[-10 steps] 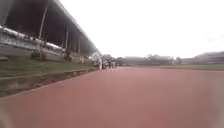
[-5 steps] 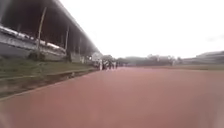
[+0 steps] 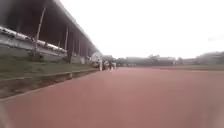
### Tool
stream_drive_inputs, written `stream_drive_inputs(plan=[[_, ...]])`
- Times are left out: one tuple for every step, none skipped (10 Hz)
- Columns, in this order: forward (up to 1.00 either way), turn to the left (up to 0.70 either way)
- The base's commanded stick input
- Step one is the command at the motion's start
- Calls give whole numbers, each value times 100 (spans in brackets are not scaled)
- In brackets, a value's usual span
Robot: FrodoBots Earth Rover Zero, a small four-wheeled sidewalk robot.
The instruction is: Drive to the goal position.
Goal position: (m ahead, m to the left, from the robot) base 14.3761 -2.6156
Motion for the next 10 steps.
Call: stream_drive_inputs(plan=[[70,-5],[70,-18],[70,-31],[70,1],[70,1],[70,1],[70,1],[70,1],[70,1],[70,1]])
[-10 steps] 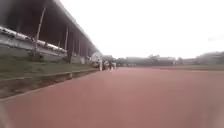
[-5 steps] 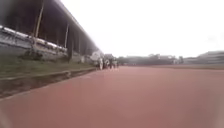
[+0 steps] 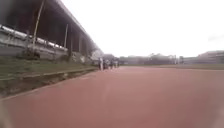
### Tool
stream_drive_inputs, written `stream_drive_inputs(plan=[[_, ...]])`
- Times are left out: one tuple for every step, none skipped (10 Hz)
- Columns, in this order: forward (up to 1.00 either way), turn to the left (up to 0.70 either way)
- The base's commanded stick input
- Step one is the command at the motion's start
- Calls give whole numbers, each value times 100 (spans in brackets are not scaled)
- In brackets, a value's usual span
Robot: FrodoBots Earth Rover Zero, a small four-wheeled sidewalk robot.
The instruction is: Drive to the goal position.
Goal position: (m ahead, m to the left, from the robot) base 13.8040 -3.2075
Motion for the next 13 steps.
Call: stream_drive_inputs(plan=[[70,1],[70,1],[70,1],[70,1],[70,1],[70,1],[70,1],[70,1],[70,1],[70,1],[70,1],[70,1],[70,1]])
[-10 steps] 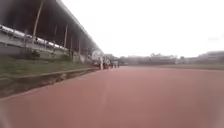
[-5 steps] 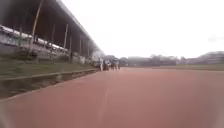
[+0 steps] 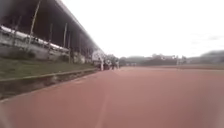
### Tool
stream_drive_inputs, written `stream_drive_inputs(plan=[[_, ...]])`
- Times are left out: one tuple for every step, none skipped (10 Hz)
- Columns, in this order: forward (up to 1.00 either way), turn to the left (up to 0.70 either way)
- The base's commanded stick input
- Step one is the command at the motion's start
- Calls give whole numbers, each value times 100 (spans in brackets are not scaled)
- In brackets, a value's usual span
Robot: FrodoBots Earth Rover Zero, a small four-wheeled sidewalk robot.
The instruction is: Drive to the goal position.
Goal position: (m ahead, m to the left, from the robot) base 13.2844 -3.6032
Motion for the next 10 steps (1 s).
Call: stream_drive_inputs(plan=[[70,1],[70,1],[70,1],[70,1],[70,1],[70,1],[70,1],[70,1],[70,1],[70,1]])
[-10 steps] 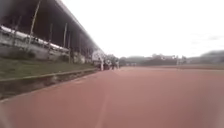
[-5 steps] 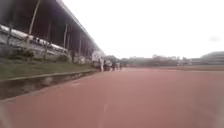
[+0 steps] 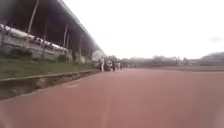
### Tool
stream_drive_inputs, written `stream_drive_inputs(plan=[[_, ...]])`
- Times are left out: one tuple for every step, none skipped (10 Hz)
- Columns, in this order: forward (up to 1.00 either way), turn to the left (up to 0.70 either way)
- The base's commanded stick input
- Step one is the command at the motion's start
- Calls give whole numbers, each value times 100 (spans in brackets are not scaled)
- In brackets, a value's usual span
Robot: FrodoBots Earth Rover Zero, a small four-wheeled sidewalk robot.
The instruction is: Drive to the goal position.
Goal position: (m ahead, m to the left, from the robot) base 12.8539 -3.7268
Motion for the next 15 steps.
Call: stream_drive_inputs(plan=[[70,14],[70,27],[70,32],[70,15],[70,1],[70,1],[70,1],[70,1],[70,1],[70,-6],[70,-20],[70,-34],[70,-34],[70,-34],[70,-34]])
